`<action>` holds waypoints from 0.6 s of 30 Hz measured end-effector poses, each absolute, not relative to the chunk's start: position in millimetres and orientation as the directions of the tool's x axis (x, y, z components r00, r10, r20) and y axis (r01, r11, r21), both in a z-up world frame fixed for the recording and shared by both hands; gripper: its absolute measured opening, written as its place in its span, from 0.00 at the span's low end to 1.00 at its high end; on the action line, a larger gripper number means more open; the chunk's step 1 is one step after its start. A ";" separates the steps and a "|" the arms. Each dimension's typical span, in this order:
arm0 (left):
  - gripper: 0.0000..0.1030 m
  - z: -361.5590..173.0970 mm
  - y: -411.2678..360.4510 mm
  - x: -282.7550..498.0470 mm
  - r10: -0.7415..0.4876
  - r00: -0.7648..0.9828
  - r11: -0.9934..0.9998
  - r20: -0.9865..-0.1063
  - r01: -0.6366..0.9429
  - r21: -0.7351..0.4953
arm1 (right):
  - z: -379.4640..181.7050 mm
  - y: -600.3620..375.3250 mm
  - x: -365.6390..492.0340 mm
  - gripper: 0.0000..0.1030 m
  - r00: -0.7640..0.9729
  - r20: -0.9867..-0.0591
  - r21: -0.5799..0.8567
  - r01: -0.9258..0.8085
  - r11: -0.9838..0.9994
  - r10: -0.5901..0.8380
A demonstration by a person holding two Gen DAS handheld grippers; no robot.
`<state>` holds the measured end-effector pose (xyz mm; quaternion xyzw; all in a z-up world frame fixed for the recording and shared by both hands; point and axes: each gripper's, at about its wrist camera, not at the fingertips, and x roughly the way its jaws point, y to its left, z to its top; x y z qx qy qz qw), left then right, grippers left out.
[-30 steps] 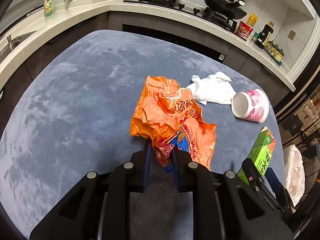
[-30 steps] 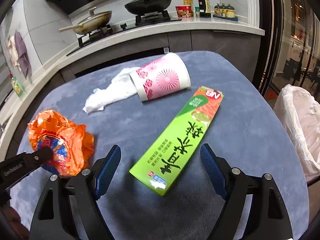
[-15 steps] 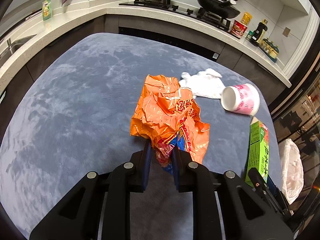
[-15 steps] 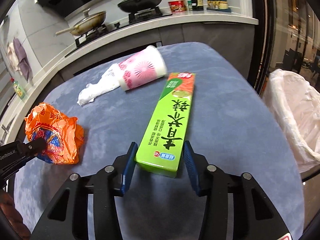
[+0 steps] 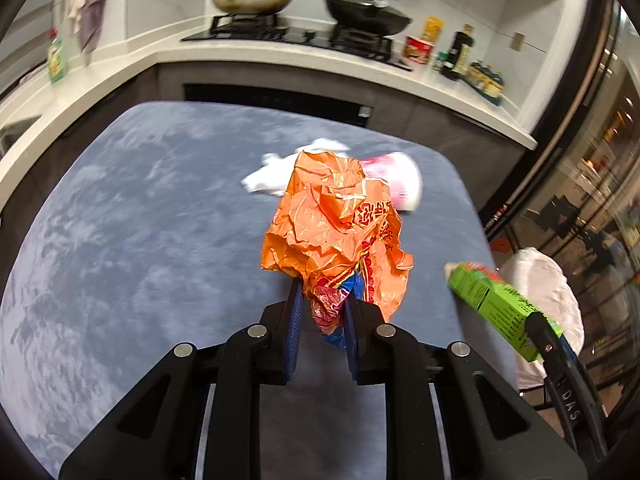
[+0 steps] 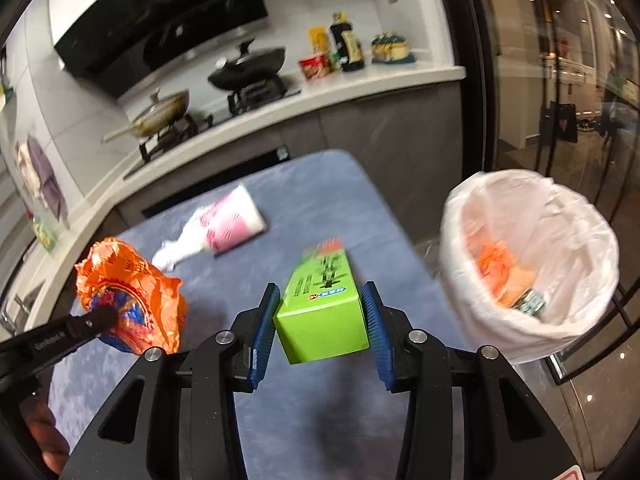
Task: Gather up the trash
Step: 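Carry the green carton toward the bin with the right tool while the left holds the wrapper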
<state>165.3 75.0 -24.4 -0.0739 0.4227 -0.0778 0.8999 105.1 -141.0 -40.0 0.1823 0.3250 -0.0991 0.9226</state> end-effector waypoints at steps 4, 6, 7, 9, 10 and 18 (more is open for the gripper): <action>0.18 -11.9 45.9 156.5 -0.229 0.637 0.973 -0.736 0.129 -0.191 | -25.8 -167.7 87.5 0.38 0.789 -0.607 0.289 0.323 0.901 -0.088; 0.18 -6.8 29.4 151.0 -0.243 0.638 0.970 -0.731 0.158 -0.184 | -20.9 -179.0 81.9 0.38 0.795 -0.599 0.296 0.330 0.896 -0.096; 0.18 -5.1 24.3 149.3 -0.248 0.637 0.969 -0.730 0.168 -0.183 | -19.4 -183.5 78.6 0.38 0.796 -0.597 0.296 0.332 0.896 -0.098; 0.18 -2.0 10.0 144.3 -0.261 0.633 0.965 -0.729 0.192 -0.179 | -18.3 -192.1 72.3 0.38 0.796 -0.599 0.304 0.326 0.895 -0.087; 0.18 -1.0 3.2 141.8 -0.266 0.631 0.963 -0.728 0.203 -0.175 | -18.4 -195.0 69.2 0.38 0.795 -0.601 0.305 0.322 0.896 -0.081; 0.18 -4.4 -25.1 124.7 -0.278 0.615 0.956 -0.738 0.250 -0.152 | -37.0 -195.5 42.7 0.38 0.761 -0.648 0.275 0.256 0.927 -0.018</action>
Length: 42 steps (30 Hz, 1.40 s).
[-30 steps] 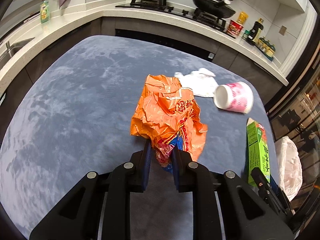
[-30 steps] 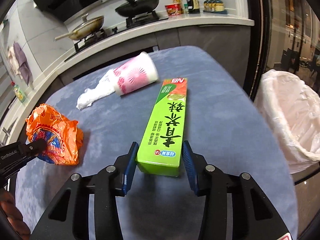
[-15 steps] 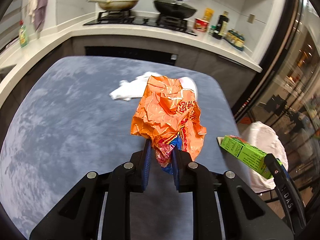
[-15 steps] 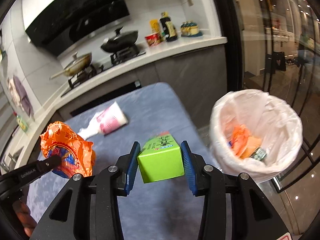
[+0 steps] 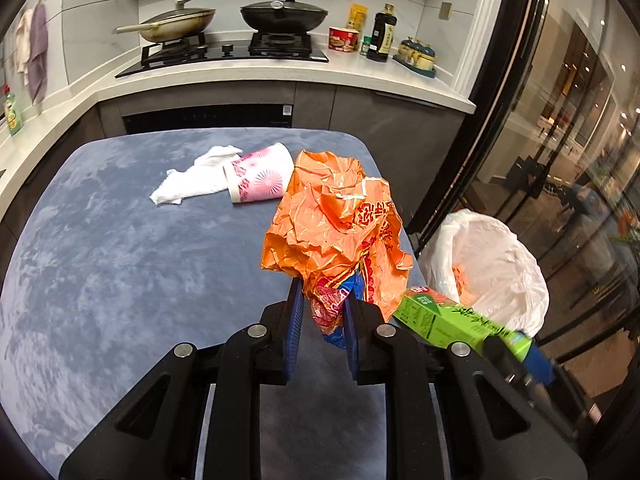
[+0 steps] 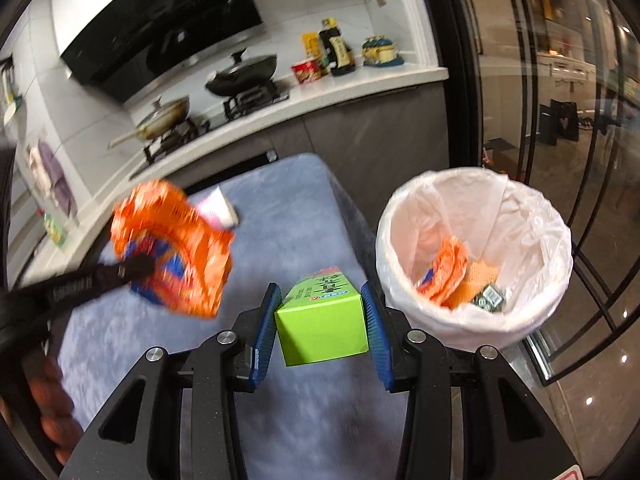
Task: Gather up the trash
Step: 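Carry the green carton toward the bin with the right tool while the left holds the wrapper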
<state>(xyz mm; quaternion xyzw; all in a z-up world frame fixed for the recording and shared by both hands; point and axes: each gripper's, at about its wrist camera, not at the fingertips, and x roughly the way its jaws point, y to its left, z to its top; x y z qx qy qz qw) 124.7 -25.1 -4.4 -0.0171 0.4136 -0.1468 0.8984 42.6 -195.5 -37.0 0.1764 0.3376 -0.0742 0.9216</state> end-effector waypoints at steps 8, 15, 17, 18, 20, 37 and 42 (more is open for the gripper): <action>0.18 -15.9 -21.6 117.5 -0.250 0.600 0.963 -0.760 0.238 -0.128 | -75.6 -178.3 33.2 0.38 0.686 -0.725 0.254 0.197 0.947 0.052; 0.18 -22.9 -16.5 114.5 -0.235 0.590 0.967 -0.773 0.224 -0.123 | -85.9 -170.4 48.8 0.43 0.662 -0.748 0.221 0.181 0.958 0.047; 0.18 -24.0 -16.3 113.4 -0.233 0.589 0.967 -0.774 0.223 -0.121 | -89.5 -168.2 56.3 0.44 0.653 -0.756 0.208 0.180 0.961 0.042; 0.18 -24.9 -16.0 113.0 -0.231 0.588 0.968 -0.775 0.221 -0.120 | -91.0 -167.3 59.0 0.45 0.649 -0.760 0.204 0.179 0.962 0.040; 0.18 -26.2 -16.1 112.5 -0.229 0.585 0.968 -0.778 0.220 -0.120 | -93.8 -164.6 62.6 0.46 0.646 -0.763 0.178 0.183 0.967 0.018; 0.18 -28.3 -24.7 107.3 -0.236 0.578 0.965 -0.781 0.234 -0.118 | -101.1 -177.8 72.2 0.47 0.624 -0.782 0.169 0.212 0.963 0.000; 0.18 -28.1 -25.6 106.0 -0.234 0.580 0.965 -0.780 0.234 -0.116 | -115.5 -183.9 76.2 0.42 0.589 -0.805 0.239 0.221 0.946 0.066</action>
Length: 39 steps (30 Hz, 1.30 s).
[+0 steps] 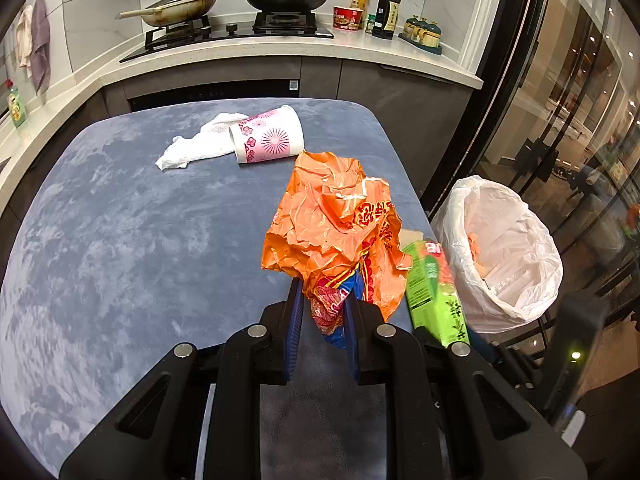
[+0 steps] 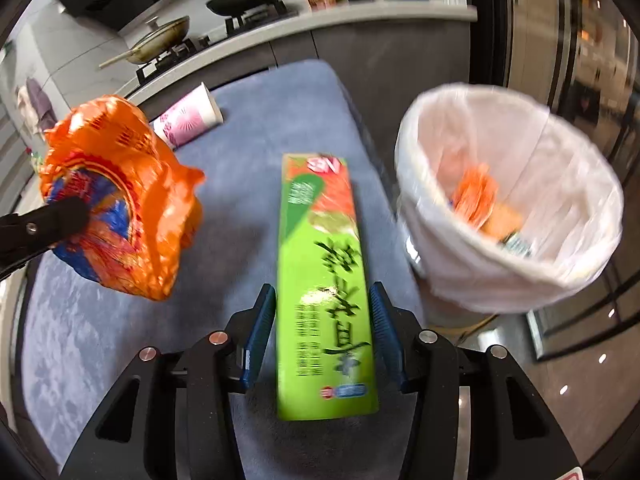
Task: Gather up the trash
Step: 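Carry the green carton toward the bin with the right tool while the left holds the wrapper, then lower the wrapper and carton into the bin and open both tools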
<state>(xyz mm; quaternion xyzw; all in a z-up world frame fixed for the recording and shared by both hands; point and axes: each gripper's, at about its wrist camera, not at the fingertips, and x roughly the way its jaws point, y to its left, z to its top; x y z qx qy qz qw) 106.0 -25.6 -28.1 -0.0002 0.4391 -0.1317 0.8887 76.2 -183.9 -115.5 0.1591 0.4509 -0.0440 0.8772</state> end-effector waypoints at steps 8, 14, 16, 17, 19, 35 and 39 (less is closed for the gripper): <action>0.18 -27.0 -30.1 105.4 -0.233 0.582 0.965 -0.779 0.240 -0.109 | -100.7 -191.2 64.3 0.37 0.640 -0.766 0.258 0.226 0.939 0.056; 0.18 -14.4 -55.3 105.6 -0.265 0.594 0.951 -0.760 0.292 -0.103 | -64.7 -220.4 51.4 0.37 0.709 -0.705 0.257 0.271 0.928 -0.011; 0.18 -9.2 -67.3 106.1 -0.281 0.598 0.943 -0.751 0.317 -0.100 | -54.9 -236.8 46.8 0.37 0.723 -0.689 0.260 0.299 0.918 -0.040; 0.18 -7.1 -72.8 106.3 -0.288 0.599 0.940 -0.747 0.328 -0.099 | -51.9 -243.7 44.4 0.37 0.728 -0.684 0.262 0.311 0.914 -0.052; 0.18 -2.8 -86.0 107.0 -0.307 0.596 0.930 -0.742 0.353 -0.101 | -46.6 -257.4 40.8 0.37 0.733 -0.676 0.264 0.337 0.904 -0.076; 0.18 -11.2 -183.6 124.5 -0.387 0.533 0.867 -0.753 0.488 -0.100 | -59.6 -346.0 29.6 0.37 0.707 -0.685 0.280 0.482 0.831 -0.179; 0.19 -20.8 -205.3 134.5 -0.388 0.513 0.855 -0.765 0.510 -0.092 | -67.3 -353.7 34.9 0.37 0.699 -0.692 0.284 0.492 0.823 -0.179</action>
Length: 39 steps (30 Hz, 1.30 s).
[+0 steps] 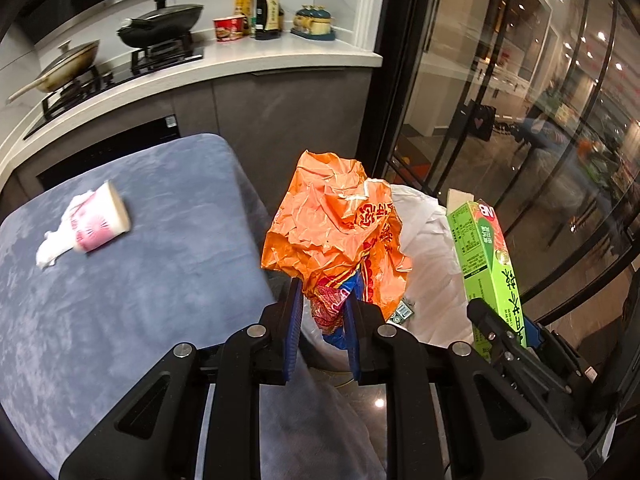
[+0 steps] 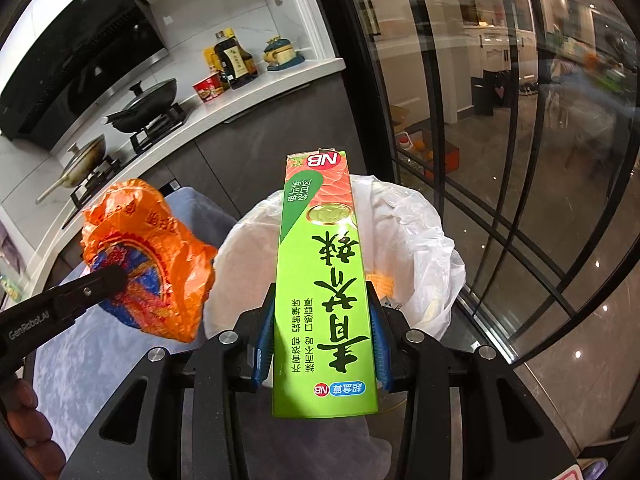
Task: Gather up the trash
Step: 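Lower the wrapper and carton into the bin and open both tools, then move both open tools back over the table toward the towel and cup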
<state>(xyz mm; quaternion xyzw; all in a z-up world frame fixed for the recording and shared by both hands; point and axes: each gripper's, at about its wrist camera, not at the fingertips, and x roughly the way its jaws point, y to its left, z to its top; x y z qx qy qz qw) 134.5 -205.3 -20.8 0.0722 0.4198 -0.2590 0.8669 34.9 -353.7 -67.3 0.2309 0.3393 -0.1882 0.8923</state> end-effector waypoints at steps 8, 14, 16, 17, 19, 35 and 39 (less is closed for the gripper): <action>0.27 -36.0 -228.3 142.8 -0.381 0.500 0.850 -0.778 0.520 -0.082 | -81.6 -367.7 48.0 0.38 0.689 -0.702 0.296 0.513 0.806 -0.181; 0.47 -38.4 -233.7 146.9 -0.383 0.506 0.850 -0.773 0.520 -0.081 | -80.9 -371.0 49.8 0.43 0.697 -0.691 0.306 0.520 0.798 -0.189; 0.47 -37.5 -233.1 148.1 -0.385 0.509 0.852 -0.770 0.517 -0.084 | -79.7 -371.1 49.8 0.45 0.699 -0.689 0.304 0.520 0.798 -0.193; 0.47 -37.0 -232.3 149.4 -0.385 0.509 0.853 -0.770 0.515 -0.086 | -78.7 -370.3 49.2 0.45 0.700 -0.687 0.304 0.519 0.799 -0.195; 0.48 -35.2 -228.1 150.9 -0.385 0.512 0.858 -0.768 0.505 -0.094 | -76.6 -369.1 47.9 0.48 0.703 -0.683 0.301 0.520 0.799 -0.200; 0.65 -11.9 -123.7 179.3 -0.314 0.603 0.932 -0.734 0.345 -0.115 | -34.9 -304.1 75.4 0.60 0.770 -0.621 0.288 0.397 0.871 -0.146; 0.68 -8.5 -80.3 191.1 -0.269 0.632 0.954 -0.727 0.279 -0.111 | -27.9 -269.8 94.1 0.68 0.783 -0.612 0.270 0.340 0.901 -0.112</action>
